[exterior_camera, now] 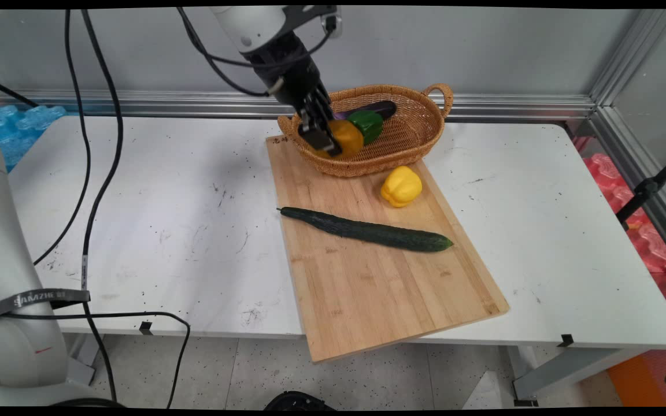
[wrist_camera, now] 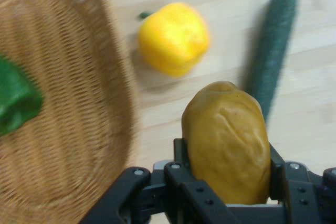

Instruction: Place the picked object on the cutting board

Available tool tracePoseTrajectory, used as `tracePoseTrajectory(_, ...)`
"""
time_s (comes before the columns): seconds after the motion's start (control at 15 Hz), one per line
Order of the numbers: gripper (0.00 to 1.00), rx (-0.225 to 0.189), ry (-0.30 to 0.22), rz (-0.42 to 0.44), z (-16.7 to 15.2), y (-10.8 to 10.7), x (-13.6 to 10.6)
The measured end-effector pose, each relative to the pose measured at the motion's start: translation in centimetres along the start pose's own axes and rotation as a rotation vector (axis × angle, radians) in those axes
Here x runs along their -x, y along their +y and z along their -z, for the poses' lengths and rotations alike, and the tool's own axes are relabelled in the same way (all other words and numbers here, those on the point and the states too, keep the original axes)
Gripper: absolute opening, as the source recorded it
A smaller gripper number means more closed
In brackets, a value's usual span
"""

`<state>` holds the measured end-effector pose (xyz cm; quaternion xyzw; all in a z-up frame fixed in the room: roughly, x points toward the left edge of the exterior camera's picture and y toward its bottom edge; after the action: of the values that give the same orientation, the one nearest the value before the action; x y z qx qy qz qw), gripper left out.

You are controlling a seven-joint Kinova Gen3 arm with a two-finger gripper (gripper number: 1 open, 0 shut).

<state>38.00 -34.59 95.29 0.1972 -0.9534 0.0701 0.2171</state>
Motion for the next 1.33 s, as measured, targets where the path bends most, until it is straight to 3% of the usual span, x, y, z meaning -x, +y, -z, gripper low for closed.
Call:
tracePoseTrajectory(0.2,0.00,0.053,0.020,-0.085,-1.2,2.0,-1.0)
tracePoseTrajectory(0.53,0.00,0.105,0.040,-0.162,-3.9,4.1,-2.6)
tracePoseTrajectory(1.07,0.00,0.189,0.051,-0.256,-10.6,7.6,-4.9)
tracePoseTrajectory(1.33,0.00,0.211,0.050,-0.279,-13.8,8.5,-5.7)
